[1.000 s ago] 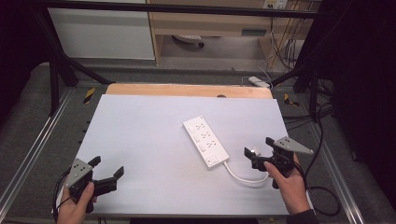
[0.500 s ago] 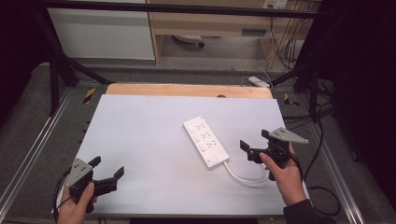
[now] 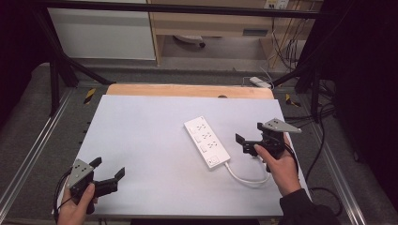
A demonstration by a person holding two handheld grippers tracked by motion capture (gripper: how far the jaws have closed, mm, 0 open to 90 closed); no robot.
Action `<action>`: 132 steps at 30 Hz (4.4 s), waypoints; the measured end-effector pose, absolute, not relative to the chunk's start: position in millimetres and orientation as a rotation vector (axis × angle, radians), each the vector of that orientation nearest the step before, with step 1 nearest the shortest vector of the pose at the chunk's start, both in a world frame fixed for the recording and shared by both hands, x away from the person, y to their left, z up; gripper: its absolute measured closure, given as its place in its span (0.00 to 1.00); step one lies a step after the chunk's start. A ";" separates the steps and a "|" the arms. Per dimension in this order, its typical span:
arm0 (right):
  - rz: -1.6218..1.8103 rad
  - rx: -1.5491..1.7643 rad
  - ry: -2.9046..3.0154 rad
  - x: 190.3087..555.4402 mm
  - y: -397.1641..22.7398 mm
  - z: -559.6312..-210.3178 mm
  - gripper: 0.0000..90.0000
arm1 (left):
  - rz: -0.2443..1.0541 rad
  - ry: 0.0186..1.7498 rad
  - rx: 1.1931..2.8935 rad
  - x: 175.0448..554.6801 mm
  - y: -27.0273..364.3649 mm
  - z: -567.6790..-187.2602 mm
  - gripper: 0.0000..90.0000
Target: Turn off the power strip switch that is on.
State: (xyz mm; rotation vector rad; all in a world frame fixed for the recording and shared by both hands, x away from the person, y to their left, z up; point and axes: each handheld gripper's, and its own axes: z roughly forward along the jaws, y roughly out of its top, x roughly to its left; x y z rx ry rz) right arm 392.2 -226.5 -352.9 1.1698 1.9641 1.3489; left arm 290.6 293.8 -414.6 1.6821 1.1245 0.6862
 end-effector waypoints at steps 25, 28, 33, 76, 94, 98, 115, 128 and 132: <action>1.342 1.107 2.027 427.8 -200.3 -336.0 0.04 | 0.691 1.124 1.693 291.3 293.2 -415.4 0.06; 1.344 1.103 2.028 430.2 -198.2 -334.9 0.04 | 0.695 1.122 1.694 291.2 293.0 -415.4 0.06; 1.338 1.094 2.031 435.4 -191.7 -331.6 0.04 | 0.695 1.121 1.700 291.2 292.6 -415.6 0.06; 1.392 1.077 1.999 480.9 -147.3 -332.9 0.52 | 0.681 1.119 1.702 292.2 292.5 -415.8 0.06; 1.436 1.003 2.023 490.7 -129.3 -335.2 0.94 | 0.683 1.114 1.706 292.4 292.0 -415.8 0.06; 1.435 0.987 2.036 492.3 -123.9 -336.9 0.99 | 0.684 1.113 1.707 292.4 291.8 -415.9 0.06; 1.401 0.972 2.091 502.6 -101.9 -350.2 1.00 | 0.683 1.113 1.708 292.7 292.0 -416.1 0.06; 1.361 0.981 2.144 513.1 -85.6 -363.7 1.00 | 0.680 1.109 1.709 293.1 292.4 -416.2 0.06; 1.350 0.987 2.156 516.4 -81.8 -368.9 1.00 | 0.682 1.110 1.707 293.1 292.4 -416.1 0.06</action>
